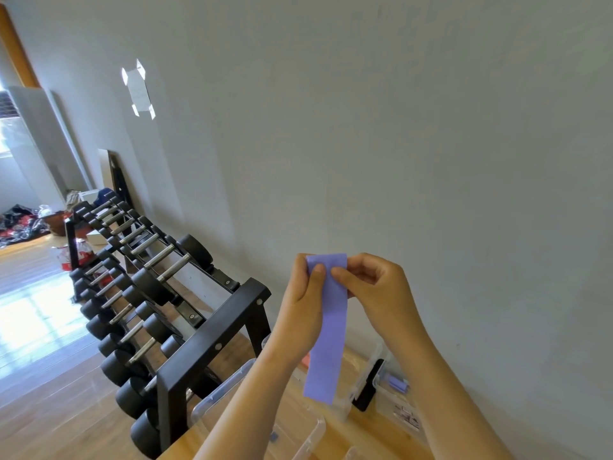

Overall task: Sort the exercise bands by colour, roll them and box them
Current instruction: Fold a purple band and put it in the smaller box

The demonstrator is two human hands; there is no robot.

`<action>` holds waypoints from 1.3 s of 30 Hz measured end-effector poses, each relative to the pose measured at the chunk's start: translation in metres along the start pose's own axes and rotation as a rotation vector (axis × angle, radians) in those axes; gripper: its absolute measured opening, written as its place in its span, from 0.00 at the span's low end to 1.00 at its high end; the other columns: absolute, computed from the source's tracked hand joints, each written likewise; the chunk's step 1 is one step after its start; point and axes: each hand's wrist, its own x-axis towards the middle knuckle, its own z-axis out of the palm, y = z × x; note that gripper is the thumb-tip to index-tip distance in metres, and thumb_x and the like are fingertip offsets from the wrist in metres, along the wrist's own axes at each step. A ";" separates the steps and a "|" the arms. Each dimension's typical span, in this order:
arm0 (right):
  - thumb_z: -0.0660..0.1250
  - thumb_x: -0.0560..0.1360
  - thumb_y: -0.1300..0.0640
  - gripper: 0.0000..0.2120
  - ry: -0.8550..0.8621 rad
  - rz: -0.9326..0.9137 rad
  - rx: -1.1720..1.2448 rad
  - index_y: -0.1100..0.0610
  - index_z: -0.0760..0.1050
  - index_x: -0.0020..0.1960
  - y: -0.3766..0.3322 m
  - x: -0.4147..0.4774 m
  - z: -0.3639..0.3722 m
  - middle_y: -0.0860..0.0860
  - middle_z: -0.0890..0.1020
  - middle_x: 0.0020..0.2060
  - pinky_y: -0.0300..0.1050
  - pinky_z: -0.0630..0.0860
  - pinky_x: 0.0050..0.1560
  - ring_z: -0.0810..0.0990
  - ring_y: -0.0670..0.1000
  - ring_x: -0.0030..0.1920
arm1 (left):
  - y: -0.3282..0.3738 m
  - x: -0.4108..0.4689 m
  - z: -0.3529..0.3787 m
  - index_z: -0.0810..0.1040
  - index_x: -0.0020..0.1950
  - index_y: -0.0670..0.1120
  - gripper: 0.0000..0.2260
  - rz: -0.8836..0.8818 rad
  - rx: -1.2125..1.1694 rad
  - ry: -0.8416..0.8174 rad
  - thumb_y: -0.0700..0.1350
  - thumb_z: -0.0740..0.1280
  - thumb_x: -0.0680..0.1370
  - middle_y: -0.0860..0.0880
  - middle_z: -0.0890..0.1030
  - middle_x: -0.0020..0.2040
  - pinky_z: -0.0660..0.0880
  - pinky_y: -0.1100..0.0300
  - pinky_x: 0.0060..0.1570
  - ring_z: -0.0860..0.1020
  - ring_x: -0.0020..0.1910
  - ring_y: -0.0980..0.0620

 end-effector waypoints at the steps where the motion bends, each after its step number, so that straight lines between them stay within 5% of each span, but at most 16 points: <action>1: 0.73 0.73 0.61 0.05 0.007 -0.003 0.001 0.54 0.81 0.39 0.000 0.000 0.000 0.50 0.84 0.36 0.52 0.82 0.46 0.83 0.55 0.42 | 0.001 0.000 0.000 0.66 0.56 0.30 0.12 -0.010 -0.010 -0.010 0.40 0.53 0.85 0.44 0.71 0.45 0.71 0.68 0.38 0.70 0.40 0.55; 10: 0.72 0.73 0.62 0.08 0.037 -0.024 0.022 0.51 0.80 0.39 -0.005 -0.001 0.001 0.46 0.84 0.34 0.41 0.79 0.42 0.83 0.48 0.38 | -0.007 -0.005 -0.002 0.69 0.61 0.32 0.12 -0.083 0.000 0.002 0.39 0.54 0.85 0.44 0.75 0.52 0.73 0.61 0.52 0.73 0.52 0.53; 14: 0.71 0.74 0.64 0.05 -0.021 0.034 0.094 0.56 0.80 0.41 -0.006 -0.002 0.001 0.49 0.85 0.35 0.41 0.80 0.39 0.84 0.48 0.37 | -0.004 -0.002 -0.002 0.70 0.53 0.32 0.15 -0.087 -0.032 0.068 0.46 0.57 0.80 0.41 0.74 0.44 0.72 0.51 0.48 0.72 0.45 0.47; 20: 0.71 0.74 0.64 0.02 -0.052 0.054 0.075 0.60 0.81 0.43 -0.004 -0.003 0.001 0.53 0.85 0.37 0.40 0.80 0.39 0.84 0.51 0.38 | -0.006 0.000 -0.003 0.64 0.46 0.32 0.10 -0.097 -0.056 0.127 0.38 0.55 0.84 0.44 0.68 0.40 0.70 0.62 0.37 0.67 0.40 0.49; 23: 0.71 0.74 0.65 0.03 -0.044 0.053 0.071 0.59 0.80 0.42 -0.004 -0.003 0.003 0.52 0.85 0.36 0.41 0.80 0.39 0.84 0.51 0.38 | -0.007 0.000 -0.003 0.64 0.47 0.32 0.10 -0.115 -0.088 0.104 0.39 0.55 0.84 0.44 0.69 0.43 0.69 0.55 0.42 0.67 0.42 0.48; 27: 0.71 0.74 0.64 0.04 -0.032 0.039 0.062 0.58 0.80 0.41 -0.003 -0.003 0.003 0.52 0.85 0.36 0.43 0.81 0.40 0.84 0.52 0.39 | -0.003 -0.003 -0.002 0.65 0.48 0.32 0.11 -0.066 -0.066 0.104 0.39 0.54 0.84 0.45 0.67 0.43 0.67 0.64 0.37 0.64 0.41 0.50; 31: 0.72 0.73 0.65 0.02 -0.021 0.041 0.050 0.60 0.80 0.42 -0.003 -0.004 0.002 0.53 0.85 0.36 0.40 0.80 0.38 0.84 0.51 0.37 | -0.005 -0.002 -0.004 0.63 0.43 0.36 0.10 -0.049 -0.024 0.130 0.38 0.54 0.84 0.45 0.63 0.39 0.65 0.63 0.36 0.63 0.37 0.51; 39: 0.71 0.73 0.66 0.02 -0.030 0.026 0.068 0.61 0.79 0.42 -0.003 -0.003 0.001 0.55 0.84 0.37 0.40 0.80 0.38 0.83 0.51 0.37 | -0.009 -0.001 -0.005 0.67 0.51 0.32 0.09 -0.049 -0.015 0.104 0.38 0.54 0.84 0.46 0.69 0.44 0.68 0.59 0.42 0.67 0.43 0.50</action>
